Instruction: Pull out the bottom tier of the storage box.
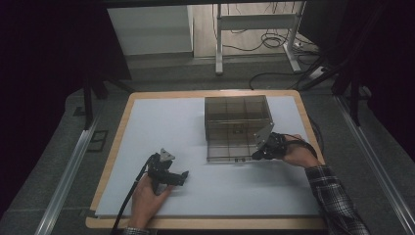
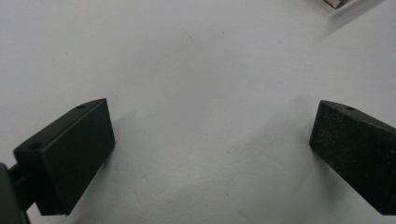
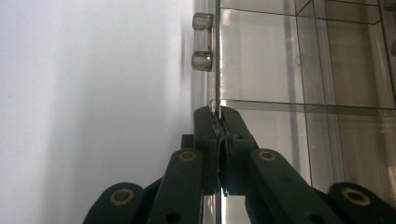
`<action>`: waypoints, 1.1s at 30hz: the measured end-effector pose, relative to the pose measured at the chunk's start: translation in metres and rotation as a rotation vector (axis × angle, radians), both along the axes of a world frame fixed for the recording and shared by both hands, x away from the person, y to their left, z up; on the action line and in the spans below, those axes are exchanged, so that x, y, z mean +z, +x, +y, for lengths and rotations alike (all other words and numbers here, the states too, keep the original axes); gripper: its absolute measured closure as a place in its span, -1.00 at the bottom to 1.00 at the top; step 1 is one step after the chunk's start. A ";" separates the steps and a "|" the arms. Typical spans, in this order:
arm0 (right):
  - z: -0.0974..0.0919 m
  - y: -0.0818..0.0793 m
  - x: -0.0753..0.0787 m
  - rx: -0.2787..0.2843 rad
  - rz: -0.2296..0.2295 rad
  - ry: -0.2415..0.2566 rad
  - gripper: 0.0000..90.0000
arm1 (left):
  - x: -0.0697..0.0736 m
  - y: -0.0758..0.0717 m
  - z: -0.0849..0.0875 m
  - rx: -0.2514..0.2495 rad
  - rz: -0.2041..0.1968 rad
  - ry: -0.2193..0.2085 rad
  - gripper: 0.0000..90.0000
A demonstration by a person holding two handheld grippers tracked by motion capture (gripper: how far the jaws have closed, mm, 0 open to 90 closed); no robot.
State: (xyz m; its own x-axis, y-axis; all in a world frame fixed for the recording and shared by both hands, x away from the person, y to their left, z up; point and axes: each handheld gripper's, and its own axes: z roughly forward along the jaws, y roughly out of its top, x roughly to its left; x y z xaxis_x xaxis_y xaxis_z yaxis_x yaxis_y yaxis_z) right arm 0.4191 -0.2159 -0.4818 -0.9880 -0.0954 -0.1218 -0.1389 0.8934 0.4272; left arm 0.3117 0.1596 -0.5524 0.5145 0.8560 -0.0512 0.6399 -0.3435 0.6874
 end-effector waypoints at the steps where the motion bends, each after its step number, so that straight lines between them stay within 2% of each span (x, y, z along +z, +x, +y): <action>1: 0.000 -0.002 -0.001 0.006 0.000 0.006 0.92 | 0.000 0.000 0.000 0.000 0.000 0.001 -1.00; 4: -0.001 -0.004 -0.002 0.007 -0.004 0.006 0.93 | 0.000 0.000 0.000 0.000 0.000 0.000 -1.00; 5: -0.001 -0.005 -0.004 0.010 0.009 0.010 0.93 | 0.000 0.000 0.000 -0.001 0.000 0.000 -1.00; 7: -0.002 -0.007 -0.004 0.008 -0.005 0.003 0.92 | 0.000 0.000 0.000 -0.001 0.000 0.000 -1.00; 11: -0.003 -0.007 -0.008 0.012 0.017 0.010 0.93 | 0.000 0.000 0.000 0.000 0.000 0.000 -1.00; 12: -0.003 -0.008 -0.008 0.003 0.005 0.008 0.93 | 0.000 0.000 0.000 0.000 0.000 0.000 -1.00; 20: -0.004 -0.008 -0.009 0.004 0.002 0.015 0.92 | 0.000 0.000 0.000 0.000 0.000 0.000 -1.00; 22: -0.005 -0.008 -0.010 0.008 -0.013 0.025 0.89 | 0.000 0.000 0.000 0.000 0.000 0.000 -1.00; 27: -0.006 -0.009 -0.011 -0.007 -0.004 0.036 0.79 | 0.000 0.000 0.000 0.000 0.000 0.000 -1.00; 33: -0.006 -0.011 -0.009 -0.021 -0.015 0.044 0.70 | 0.000 0.000 0.000 0.000 0.000 0.000 -1.00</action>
